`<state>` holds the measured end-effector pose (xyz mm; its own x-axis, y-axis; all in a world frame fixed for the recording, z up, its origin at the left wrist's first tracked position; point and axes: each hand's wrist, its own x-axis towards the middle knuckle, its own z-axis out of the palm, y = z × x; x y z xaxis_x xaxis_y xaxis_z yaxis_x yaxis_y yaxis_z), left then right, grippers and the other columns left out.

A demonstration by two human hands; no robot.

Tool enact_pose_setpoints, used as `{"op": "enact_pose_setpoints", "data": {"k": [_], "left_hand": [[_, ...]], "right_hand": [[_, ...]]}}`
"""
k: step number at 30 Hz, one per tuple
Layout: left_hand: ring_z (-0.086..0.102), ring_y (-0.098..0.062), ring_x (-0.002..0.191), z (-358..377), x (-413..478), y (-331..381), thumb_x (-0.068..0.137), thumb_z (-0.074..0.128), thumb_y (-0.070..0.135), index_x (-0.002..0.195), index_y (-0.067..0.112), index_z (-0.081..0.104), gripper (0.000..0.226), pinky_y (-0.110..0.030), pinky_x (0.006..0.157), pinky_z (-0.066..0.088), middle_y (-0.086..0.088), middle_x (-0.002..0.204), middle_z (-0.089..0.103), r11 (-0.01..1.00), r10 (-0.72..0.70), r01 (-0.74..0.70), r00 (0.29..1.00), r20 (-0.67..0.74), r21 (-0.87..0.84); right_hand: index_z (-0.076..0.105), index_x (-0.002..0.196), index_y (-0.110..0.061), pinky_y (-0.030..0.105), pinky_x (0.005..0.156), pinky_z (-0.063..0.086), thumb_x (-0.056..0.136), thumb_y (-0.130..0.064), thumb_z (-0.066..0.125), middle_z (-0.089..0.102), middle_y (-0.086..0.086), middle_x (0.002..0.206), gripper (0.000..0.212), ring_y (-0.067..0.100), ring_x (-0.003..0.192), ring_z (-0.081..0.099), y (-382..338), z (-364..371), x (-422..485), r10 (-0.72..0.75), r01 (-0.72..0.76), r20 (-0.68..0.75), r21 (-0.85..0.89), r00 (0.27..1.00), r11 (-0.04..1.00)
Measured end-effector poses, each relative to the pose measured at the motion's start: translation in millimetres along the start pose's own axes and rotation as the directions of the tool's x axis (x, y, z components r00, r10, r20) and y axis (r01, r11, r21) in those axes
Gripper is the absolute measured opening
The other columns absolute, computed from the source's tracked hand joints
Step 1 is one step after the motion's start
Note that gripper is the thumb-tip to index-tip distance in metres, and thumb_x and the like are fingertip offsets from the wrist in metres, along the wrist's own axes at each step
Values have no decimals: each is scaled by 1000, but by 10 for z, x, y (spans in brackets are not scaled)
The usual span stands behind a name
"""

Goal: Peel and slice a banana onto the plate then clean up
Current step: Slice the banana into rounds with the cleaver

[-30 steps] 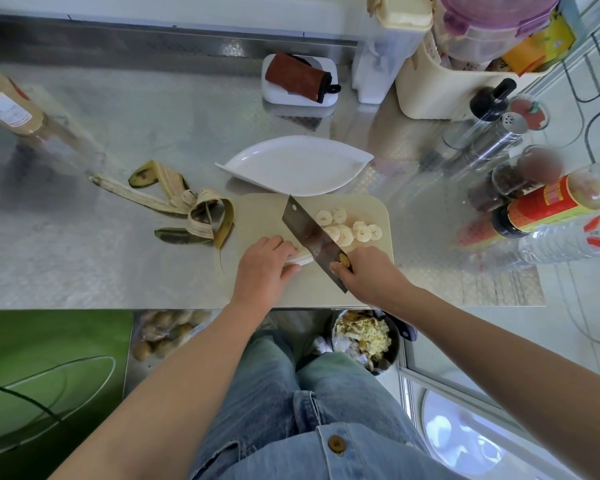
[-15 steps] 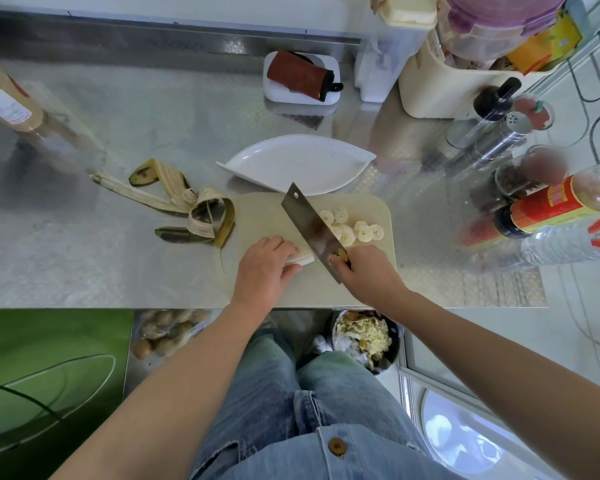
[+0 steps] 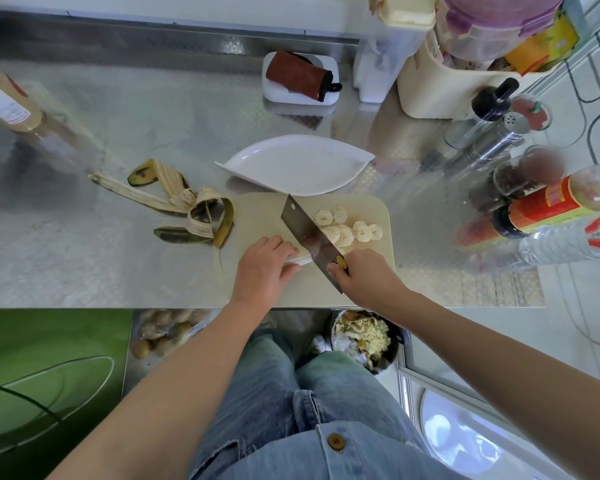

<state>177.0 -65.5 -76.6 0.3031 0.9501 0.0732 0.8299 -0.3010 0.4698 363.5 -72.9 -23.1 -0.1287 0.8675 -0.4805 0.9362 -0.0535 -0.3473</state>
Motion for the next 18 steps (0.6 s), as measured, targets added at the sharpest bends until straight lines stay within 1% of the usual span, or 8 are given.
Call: {"op": "enact_pose_setpoints", "data": {"k": [2,4,6,8,12,14,16,18], "left_hand": [[58,-22,76,-7,0,7,68,84,18,90,11,68,28,-33,62,49,-4,86,64,1000,-7,7,1000,0,-2],[57,-21,75,-9,1,1,67,84,18,90,11,68,28,-31,61,48,-4,86,64,1000,-6,6,1000,-1,-4],[56,-21,73,-2,1,-11,67,84,18,89,12,68,28,-29,60,44,-3,84,64,1000,2,-2,1000,0,-2],[56,-20,74,3,2,-17,68,83,20,89,12,68,27,-27,61,41,-2,84,63,1000,-1,1,1000,-1,4],[57,-21,76,2,-1,-16,69,83,19,91,12,68,28,-26,63,41,-3,87,64,1000,-11,11,1000,3,10],[57,-21,77,0,-2,-17,69,83,20,90,12,68,27,-25,64,40,-4,87,64,1000,-15,15,1000,5,13],[58,-20,79,1,-2,-23,70,82,22,91,12,68,27,-23,65,39,-4,89,65,1000,-22,22,1000,10,18],[58,-20,80,1,0,-24,71,82,22,92,12,68,27,-22,65,39,-4,90,65,1000,-23,22,1000,14,16]], "right_hand": [[36,55,-18,32,50,30,98,-34,44,42,2,54,47,20,53,45,-13,68,16,11,-11,0,14,1000,1000],[33,55,-17,29,46,25,99,-34,43,38,2,53,48,16,49,38,-32,144,34,21,-21,4,15,1000,1000],[31,54,-17,28,45,22,99,-34,42,35,2,53,49,15,48,33,-41,215,45,28,-28,2,21,1000,999],[32,54,-17,28,45,22,99,-35,42,35,2,53,50,16,49,34,-33,233,50,30,-30,-6,31,1000,999],[42,55,-12,33,51,32,99,-34,43,42,4,53,49,20,51,42,0,111,64,9,-6,-41,59,999,998],[43,56,-10,37,55,37,98,-34,44,44,6,53,49,23,53,45,12,14,61,4,2,-71,83,997,997],[49,60,-5,39,57,41,98,-34,45,50,10,56,47,25,56,48,19,-63,49,8,-3,-69,74,998,997],[54,66,-3,38,57,42,98,-34,45,55,13,61,45,25,57,51,20,-102,24,1,1,-48,44,999,999]]}}
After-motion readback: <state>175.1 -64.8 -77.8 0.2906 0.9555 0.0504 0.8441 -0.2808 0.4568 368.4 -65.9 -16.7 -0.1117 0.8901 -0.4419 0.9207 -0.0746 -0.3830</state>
